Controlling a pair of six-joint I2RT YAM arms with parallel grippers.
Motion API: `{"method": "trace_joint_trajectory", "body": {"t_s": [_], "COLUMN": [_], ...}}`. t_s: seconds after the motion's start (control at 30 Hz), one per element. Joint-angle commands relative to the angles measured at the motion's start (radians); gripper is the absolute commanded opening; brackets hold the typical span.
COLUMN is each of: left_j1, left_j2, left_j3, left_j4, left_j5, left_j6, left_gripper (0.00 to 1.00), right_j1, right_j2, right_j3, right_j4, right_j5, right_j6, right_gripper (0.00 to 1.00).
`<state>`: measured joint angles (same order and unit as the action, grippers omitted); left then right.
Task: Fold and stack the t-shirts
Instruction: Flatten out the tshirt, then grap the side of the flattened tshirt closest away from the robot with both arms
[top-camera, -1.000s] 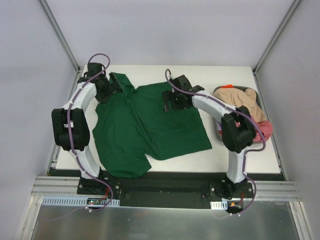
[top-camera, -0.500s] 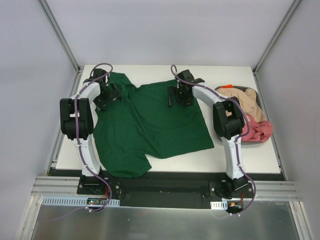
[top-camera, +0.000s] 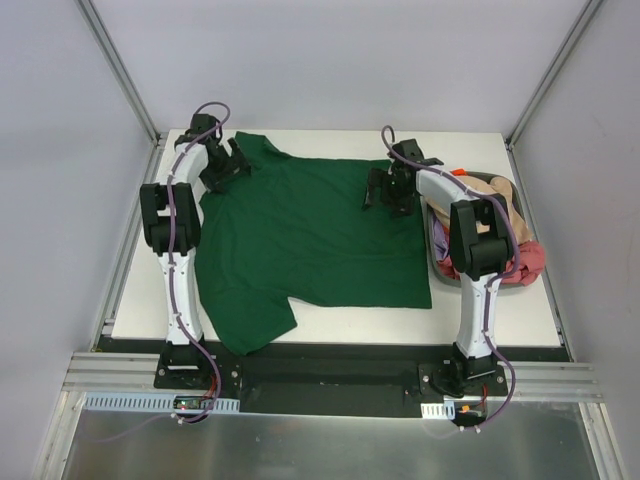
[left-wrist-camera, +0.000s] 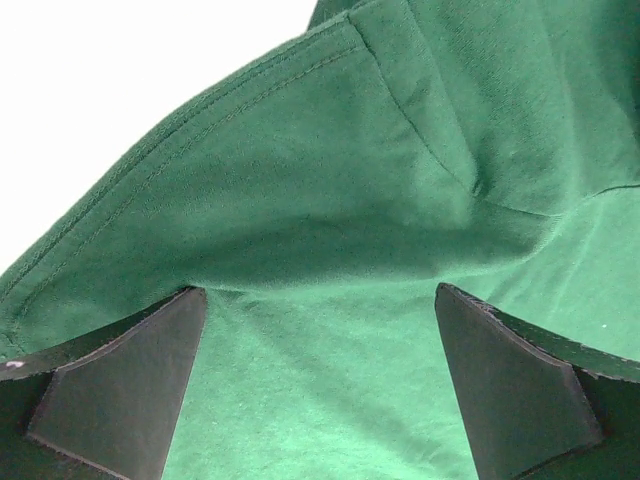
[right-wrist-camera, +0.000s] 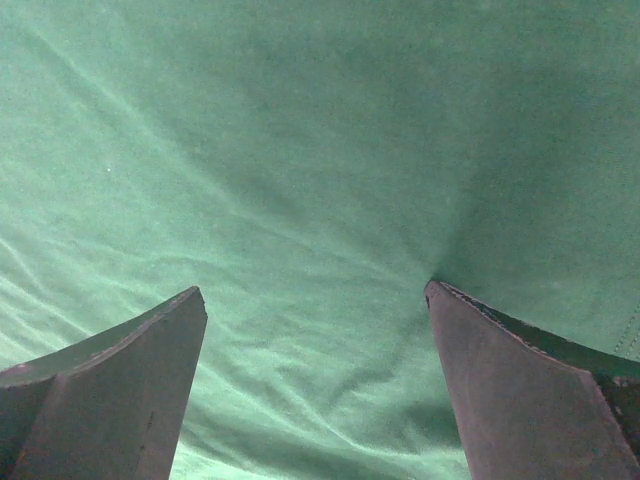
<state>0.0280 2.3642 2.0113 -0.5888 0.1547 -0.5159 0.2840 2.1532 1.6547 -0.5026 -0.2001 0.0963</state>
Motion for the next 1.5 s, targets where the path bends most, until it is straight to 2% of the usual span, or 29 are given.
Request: {"method": "trace_joint_trajectory", "body": {"t_s": [0.0, 0.3, 0.47, 0.6, 0.67, 0.77, 0.87, 0.97, 1.03, 1.17, 1.23, 1.33, 1.47], "left_j1": [0.006, 0.007, 0.024, 0.03, 0.03, 0.024, 0.024, 0.021, 0.01, -0.025, -0.025, -0.025, -0.026], "left_j2": [0.136, 0.239, 0.271, 0.288, 0.273, 0.195, 0.066, -0.116, -0.32, -0.704, -0.895, -1.175, -1.526], "left_j3": [0.111, 0.369, 0.408, 0.441, 0.449, 0.406, 0.322, 0.166, 0.004, -0.439, -0.682, -1.042, -1.376], "left_j4": [-0.043, -0.052, -0.052, -0.045, -0.042, -0.043, -0.046, -0.054, -0.052, -0.03, 0.012, 0.033, 0.029], "left_j5": [0.069, 0.071, 0.052, 0.106, 0.131, 0.092, 0.079, 0.033, -0.042, -0.208, -0.201, -0.159, -0.104], "left_j6": [0.007, -0.016, -0.013, -0.015, -0.009, 0.02, 0.034, 0.019, 0.005, -0.061, -0.104, -0.157, -0.199], "left_gripper": [0.99, 0.99, 0.99, 0.99, 0.99, 0.99, 0.99, 0.99, 0.99, 0.99, 0.99, 0.99, 0.99], "right_j1": [-0.042, -0.042, -0.046, -0.043, -0.039, -0.013, 0.015, 0.052, 0.098, 0.211, 0.271, 0.296, 0.297], "right_j2": [0.042, 0.099, 0.112, 0.12, 0.129, 0.131, 0.032, -0.181, -0.321, -0.582, -0.723, -0.936, -1.183], "right_j3": [-0.01, 0.122, 0.163, 0.217, 0.305, 0.479, 0.485, 0.31, 0.122, -0.232, -0.416, -0.666, -0.898], "right_j4": [-0.094, -0.149, -0.162, -0.18, -0.244, -0.399, -0.442, -0.369, -0.309, -0.205, -0.119, 0.001, 0.125], "right_j5": [0.03, 0.093, 0.085, 0.062, 0.054, 0.112, 0.159, 0.194, 0.299, 0.422, 0.477, 0.539, 0.515], "right_j6": [0.025, 0.02, 0.025, 0.002, -0.038, -0.116, -0.144, -0.133, -0.142, -0.1, -0.017, 0.097, 0.181], "right_gripper": [0.96, 0.96, 0.96, 0.96, 0.96, 0.96, 0.96, 0.96, 0.96, 0.96, 0.96, 0.96, 0.96]}}
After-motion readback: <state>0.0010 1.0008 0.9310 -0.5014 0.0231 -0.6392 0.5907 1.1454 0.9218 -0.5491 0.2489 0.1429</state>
